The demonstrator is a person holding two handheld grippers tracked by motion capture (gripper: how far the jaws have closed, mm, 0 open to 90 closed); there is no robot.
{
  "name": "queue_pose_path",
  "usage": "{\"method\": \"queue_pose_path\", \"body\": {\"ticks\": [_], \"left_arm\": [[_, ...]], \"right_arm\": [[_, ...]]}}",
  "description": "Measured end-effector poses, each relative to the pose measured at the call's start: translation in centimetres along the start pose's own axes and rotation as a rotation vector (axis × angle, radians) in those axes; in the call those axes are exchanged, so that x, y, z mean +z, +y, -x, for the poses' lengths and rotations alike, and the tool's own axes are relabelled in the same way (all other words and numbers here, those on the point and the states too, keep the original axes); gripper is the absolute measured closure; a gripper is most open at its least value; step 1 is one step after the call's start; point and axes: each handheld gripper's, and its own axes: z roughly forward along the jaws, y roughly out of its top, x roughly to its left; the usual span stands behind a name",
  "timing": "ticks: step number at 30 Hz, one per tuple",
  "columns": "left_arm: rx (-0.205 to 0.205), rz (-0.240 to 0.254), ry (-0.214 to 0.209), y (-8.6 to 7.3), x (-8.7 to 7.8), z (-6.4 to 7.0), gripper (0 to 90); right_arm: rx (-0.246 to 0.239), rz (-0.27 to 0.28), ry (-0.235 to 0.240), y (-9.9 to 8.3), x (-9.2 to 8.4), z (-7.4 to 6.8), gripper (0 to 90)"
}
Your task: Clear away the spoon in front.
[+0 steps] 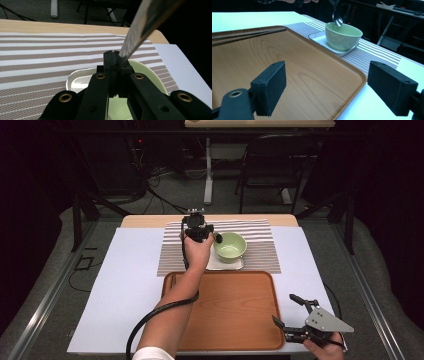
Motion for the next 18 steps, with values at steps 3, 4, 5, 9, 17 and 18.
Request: {"method": "queue_pose_path", "body": {"ticks": [3,4,5,9,17,18], "left_arm": [[0.0,0.01,0.006,0.3,-0.5,-0.1,89.2],[-0.002,0.013,0.009,0.4,-0.6,-0.1,89.2],[-0.003,0.014,0.012,0.5,-0.8,-0.1,89.2],[-0.005,0.017,0.014,0.7,-1.3,-0.5,89.3],[-0.019,0.022,0.013,1.1,-2.1,-1.1,89.3],[-0.021,0.024,0.013,1.1,-2.1,-1.1,89.3]], "right_arm": [[-0.001,0.0,0.0,0.0,0.0,0.0,15.3],[-0.001,0.0,0.0,0.0,0.0,0.0,15.3],[-0.001,0.0,-0.001,0.0,0.0,0.0,15.3],[-0.001,0.0,-0.001,0.0,0.0,0.0,15.3],[0.0,-0.001,0.0,0.0,0.0,0.0,15.3],[0.0,-0.001,0.0,0.0,0.0,0.0,15.3]]}}
